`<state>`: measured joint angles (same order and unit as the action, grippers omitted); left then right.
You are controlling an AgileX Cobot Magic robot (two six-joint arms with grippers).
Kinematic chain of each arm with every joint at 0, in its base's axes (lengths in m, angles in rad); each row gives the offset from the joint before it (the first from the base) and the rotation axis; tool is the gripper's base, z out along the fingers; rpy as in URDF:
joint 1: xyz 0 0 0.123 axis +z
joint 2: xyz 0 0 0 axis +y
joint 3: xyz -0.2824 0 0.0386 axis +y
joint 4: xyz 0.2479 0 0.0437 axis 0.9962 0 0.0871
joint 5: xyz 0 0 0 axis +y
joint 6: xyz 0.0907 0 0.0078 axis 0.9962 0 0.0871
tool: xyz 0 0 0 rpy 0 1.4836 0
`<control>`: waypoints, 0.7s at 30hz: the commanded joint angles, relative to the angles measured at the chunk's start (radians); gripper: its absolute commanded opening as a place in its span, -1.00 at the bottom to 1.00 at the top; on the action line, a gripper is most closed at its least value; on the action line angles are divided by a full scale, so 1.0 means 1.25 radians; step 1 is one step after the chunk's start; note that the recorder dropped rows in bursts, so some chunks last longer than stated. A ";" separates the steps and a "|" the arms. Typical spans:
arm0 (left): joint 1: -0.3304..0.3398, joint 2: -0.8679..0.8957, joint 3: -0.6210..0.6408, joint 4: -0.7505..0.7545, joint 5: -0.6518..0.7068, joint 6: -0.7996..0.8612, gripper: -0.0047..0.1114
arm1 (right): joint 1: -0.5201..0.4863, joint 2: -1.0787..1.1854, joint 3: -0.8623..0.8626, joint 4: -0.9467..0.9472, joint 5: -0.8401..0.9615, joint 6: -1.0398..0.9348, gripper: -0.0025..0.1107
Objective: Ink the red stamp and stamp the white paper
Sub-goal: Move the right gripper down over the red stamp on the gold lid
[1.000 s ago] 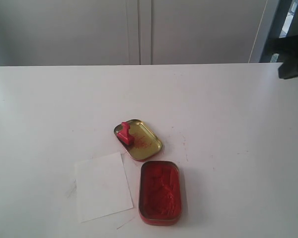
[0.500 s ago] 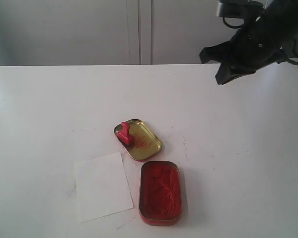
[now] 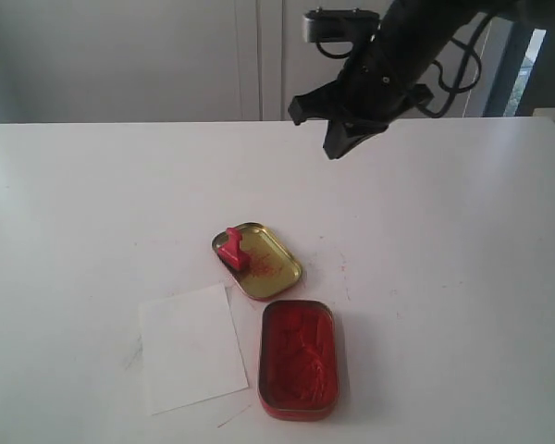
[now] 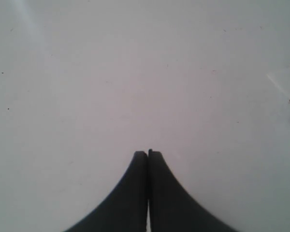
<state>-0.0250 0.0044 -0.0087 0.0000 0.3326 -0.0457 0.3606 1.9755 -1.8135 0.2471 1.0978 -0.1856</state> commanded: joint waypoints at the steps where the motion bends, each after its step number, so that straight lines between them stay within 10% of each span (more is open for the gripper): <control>1: 0.001 -0.003 0.007 0.000 0.003 -0.002 -0.92 | 0.032 0.052 -0.071 -0.018 0.045 -0.013 -0.96; 21: 0.001 -0.003 0.007 0.000 0.003 -0.002 -0.92 | 0.165 0.217 -0.187 -0.048 0.051 -0.087 -0.96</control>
<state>-0.0250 0.0044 -0.0087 0.0000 0.3326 -0.0457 0.5545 2.2317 -2.0314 0.1951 1.1652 -0.2739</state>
